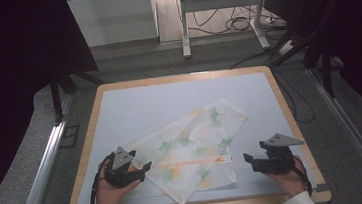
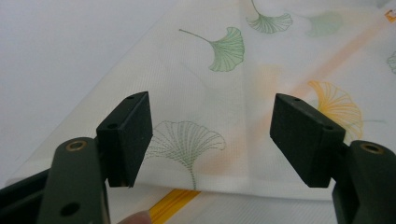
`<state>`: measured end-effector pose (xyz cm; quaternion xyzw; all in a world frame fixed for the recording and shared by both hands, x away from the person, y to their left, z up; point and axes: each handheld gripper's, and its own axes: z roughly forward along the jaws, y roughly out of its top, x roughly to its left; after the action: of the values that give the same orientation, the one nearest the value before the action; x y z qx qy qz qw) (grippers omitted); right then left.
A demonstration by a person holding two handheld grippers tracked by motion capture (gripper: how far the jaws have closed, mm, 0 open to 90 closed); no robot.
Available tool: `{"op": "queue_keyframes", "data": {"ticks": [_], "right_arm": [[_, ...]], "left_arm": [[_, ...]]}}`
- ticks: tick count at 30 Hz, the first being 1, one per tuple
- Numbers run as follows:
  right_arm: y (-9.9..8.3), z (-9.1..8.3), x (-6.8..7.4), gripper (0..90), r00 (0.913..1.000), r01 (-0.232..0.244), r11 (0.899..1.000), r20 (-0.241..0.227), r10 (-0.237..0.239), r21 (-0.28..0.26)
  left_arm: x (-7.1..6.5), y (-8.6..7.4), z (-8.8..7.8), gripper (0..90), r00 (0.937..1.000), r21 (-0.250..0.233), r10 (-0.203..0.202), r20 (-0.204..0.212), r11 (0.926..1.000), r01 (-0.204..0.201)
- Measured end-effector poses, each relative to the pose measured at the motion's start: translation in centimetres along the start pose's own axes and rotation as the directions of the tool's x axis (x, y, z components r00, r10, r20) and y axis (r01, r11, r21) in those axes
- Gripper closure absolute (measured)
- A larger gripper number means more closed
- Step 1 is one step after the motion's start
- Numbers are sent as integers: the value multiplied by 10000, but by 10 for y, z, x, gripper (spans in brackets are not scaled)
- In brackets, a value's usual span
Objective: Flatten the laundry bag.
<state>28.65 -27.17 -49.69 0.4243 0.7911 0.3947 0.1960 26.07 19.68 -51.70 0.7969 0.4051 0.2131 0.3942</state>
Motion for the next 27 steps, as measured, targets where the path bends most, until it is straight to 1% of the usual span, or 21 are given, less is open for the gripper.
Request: {"op": "queue_keyframes", "data": {"ticks": [1,2,3,7,10,12,15,17,20,23,24,27], "right_arm": [[0,-1,-1,274,9999,-62,10000,-96,62,-5],[0,-1,-1,274,9999,-62,10000,-96,62,-5],[-1,-3,-4,317,9996,-198,9998,-225,197,-9],[-2,-5,-7,400,9985,-264,9996,-479,262,-39],[-2,-8,-5,483,9988,34,9996,-494,-47,-272],[-1,-9,-3,538,9986,135,9993,-515,-153,-350],[-1,-9,-2,630,9979,216,9994,-610,-232,-277],[-1,-8,-3,705,9969,237,9995,-751,-253,-216],[1,-7,-2,802,9956,284,9996,-896,-290,-83],[3,-5,-1,866,9927,402,9991,-1136,-412,-115],[4,-4,1,879,9912,460,9989,-1238,-472,-124],[5,-3,5,889,9882,644,9979,-1390,-647,-64]], "left_arm": [[1,0,0,296,10000,11,-9,1,10000,9],[1,0,0,296,10000,11,-9,1,10000,9],[1,0,1,296,10000,22,-16,0,10000,16],[0,-1,1,295,10000,41,82,-14,10000,-82],[-1,0,2,293,9999,13,131,-29,9999,-131],[-1,0,1,292,9999,-2,151,-15,9999,-151],[-1,-1,0,292,9999,-14,144,-20,9999,-144],[-1,-1,-1,292,9999,-29,148,-29,9999,-148],[1,-2,-3,292,9998,-80,151,-109,9999,-152],[1,-3,-7,296,9996,-308,49,-279,9995,-58],[2,-3,-8,297,9996,-339,5,-269,9994,-14],[1,-3,-8,296,9997,-306,-29,-232,9995,22]]}}
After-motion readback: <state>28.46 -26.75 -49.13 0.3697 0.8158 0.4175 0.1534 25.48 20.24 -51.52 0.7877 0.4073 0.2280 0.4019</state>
